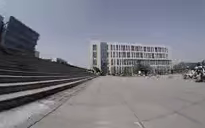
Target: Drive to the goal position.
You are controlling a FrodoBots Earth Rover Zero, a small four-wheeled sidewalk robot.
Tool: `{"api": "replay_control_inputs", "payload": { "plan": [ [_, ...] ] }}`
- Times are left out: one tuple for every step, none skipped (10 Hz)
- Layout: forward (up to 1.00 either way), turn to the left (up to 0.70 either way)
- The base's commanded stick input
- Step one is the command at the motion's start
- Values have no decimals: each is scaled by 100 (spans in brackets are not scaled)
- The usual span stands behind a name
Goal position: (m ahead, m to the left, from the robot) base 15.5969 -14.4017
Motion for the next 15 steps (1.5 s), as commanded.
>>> {"api": "replay_control_inputs", "payload": {
  "plan": [
    [85,-2],
    [85,-2],
    [85,-2],
    [85,-2],
    [85,-2],
    [85,-2],
    [85,-2],
    [85,-2],
    [85,-2],
    [85,-2],
    [85,-2],
    [85,-2],
    [85,-2],
    [91,-2],
    [96,-3]
  ]
}}
